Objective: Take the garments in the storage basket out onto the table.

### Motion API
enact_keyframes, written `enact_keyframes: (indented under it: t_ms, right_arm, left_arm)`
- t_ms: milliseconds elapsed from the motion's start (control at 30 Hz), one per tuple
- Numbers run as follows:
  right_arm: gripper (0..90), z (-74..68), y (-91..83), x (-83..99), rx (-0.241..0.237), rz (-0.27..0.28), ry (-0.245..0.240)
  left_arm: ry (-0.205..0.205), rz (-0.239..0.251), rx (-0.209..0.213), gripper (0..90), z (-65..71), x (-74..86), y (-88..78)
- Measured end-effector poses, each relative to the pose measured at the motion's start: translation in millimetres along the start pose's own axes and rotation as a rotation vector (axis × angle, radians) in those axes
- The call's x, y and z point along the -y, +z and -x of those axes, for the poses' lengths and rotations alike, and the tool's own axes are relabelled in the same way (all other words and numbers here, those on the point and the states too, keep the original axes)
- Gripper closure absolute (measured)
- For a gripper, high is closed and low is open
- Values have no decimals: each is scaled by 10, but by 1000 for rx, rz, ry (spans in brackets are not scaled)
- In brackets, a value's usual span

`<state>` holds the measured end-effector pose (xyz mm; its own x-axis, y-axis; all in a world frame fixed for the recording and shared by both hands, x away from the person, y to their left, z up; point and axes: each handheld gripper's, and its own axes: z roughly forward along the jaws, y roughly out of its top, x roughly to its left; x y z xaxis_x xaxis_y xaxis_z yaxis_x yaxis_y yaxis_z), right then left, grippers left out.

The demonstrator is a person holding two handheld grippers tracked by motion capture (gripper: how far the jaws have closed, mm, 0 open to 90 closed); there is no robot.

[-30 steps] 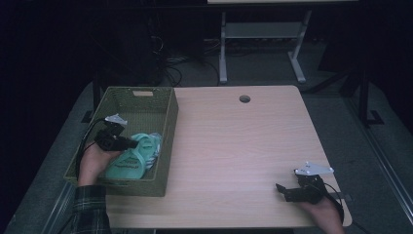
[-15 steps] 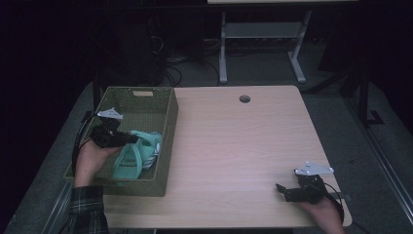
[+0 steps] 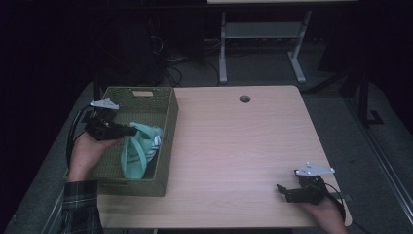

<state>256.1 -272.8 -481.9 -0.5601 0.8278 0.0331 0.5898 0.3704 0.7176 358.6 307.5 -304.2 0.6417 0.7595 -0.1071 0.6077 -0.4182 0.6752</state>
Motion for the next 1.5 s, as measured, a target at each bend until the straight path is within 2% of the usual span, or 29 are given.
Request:
enact_keyframes:
  t_ms: [467, 667, 867, 1000, 1300, 1500]
  right_arm:
    - [100, 3, -2, 1, -2, 0, -2]
    - [100, 3, -2, 1, -2, 0, -2]
    - [100, 3, -2, 1, -2, 0, -1]
    - [100, 5, -3, 1, -2, -1, -5]
    - [101, 2, -3, 1, -3, 0, -3]
    - [101, 2, -4, 3, -7, 1, -9]
  left_arm:
    - [35, 49, 0, 827, 110, -302, -258]
    - [43, 90, 16, 828, 160, -416, -377]
    - [62, 121, 30, 829, 280, -556, -456]
    - [77, 127, 44, 829, 389, -614, -405]
    - [114, 143, 106, 831, 662, -761, -218]
    - [115, 150, 128, 832, 788, -835, -37]
